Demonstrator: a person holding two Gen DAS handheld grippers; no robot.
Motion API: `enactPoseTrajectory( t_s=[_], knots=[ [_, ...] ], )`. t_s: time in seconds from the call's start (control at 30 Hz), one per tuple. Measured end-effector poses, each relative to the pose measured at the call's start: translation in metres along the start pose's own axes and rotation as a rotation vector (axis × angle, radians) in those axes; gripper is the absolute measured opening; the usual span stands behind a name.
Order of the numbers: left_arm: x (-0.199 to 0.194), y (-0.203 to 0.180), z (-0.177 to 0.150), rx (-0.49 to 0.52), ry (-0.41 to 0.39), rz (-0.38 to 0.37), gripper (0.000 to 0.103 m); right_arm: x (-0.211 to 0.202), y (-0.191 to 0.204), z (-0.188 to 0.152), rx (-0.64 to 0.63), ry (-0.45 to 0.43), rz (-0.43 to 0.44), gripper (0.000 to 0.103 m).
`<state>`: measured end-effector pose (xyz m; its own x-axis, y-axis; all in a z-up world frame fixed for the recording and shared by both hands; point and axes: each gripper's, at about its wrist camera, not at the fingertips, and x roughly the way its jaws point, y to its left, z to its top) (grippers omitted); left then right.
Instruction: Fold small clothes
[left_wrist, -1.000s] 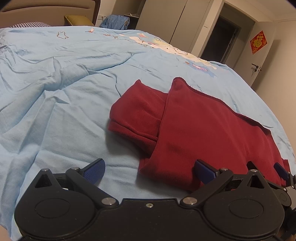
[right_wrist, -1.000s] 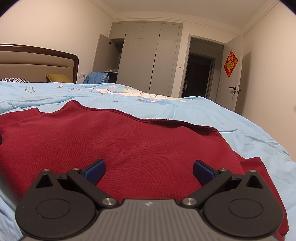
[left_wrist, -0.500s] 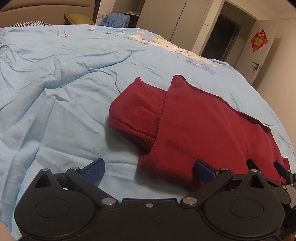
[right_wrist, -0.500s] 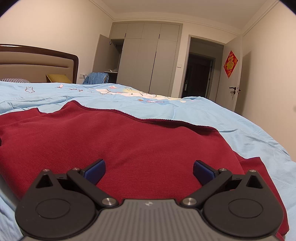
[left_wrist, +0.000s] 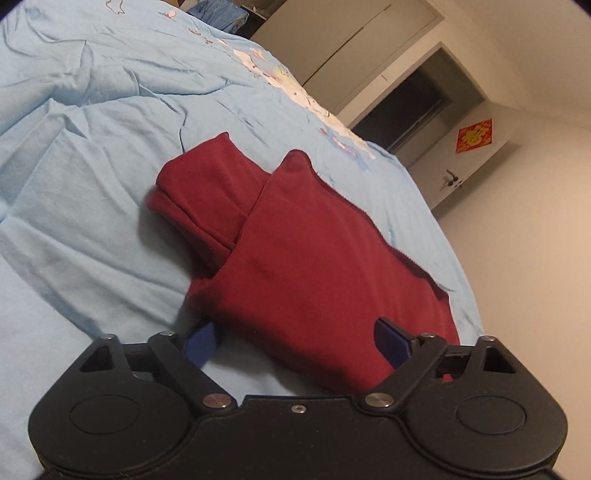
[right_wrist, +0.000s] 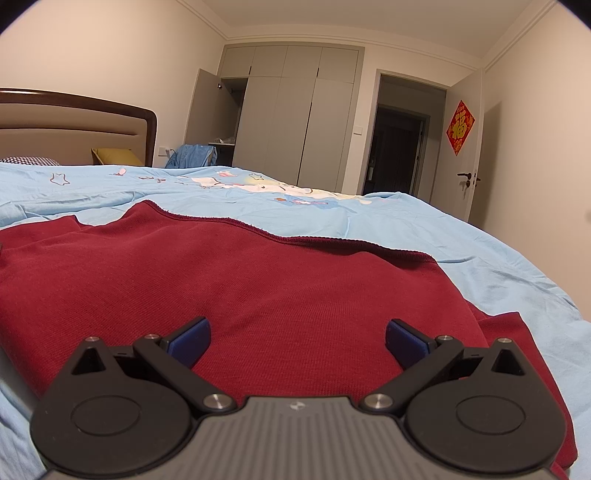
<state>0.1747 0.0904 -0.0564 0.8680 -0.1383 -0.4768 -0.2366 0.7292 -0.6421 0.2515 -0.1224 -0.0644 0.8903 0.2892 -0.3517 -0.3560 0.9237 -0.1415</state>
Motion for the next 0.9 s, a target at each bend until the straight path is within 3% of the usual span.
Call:
enactPoseTrajectory(
  t_s=[0.3,0.43,0.5,0.73,0.9],
  knots=[
    [0.023,-0.002,0.019,-0.022,-0.041,0.075,0.066,0.000,0.000,0.000,0.000,0.000,0.000,0.103],
    [0.026,-0.001,0.024,-0.024,-0.042,0.099,0.063,0.000,0.000,-0.001,0.000,-0.001,0.000,0.103],
    [0.028,-0.002,0.025,-0.008,-0.044,0.119,0.055,0.000,0.000,-0.001,0.000,-0.001,0.000,0.103],
    [0.031,-0.001,0.027,-0.010,-0.047,0.132,0.049,0.000,0.000,-0.001,0.000,-0.001,-0.001,0.103],
    [0.030,-0.007,0.027,0.014,-0.053,0.147,0.040,0.001,-0.001,0.002,0.005,0.011,0.001,0.103]
  ],
)
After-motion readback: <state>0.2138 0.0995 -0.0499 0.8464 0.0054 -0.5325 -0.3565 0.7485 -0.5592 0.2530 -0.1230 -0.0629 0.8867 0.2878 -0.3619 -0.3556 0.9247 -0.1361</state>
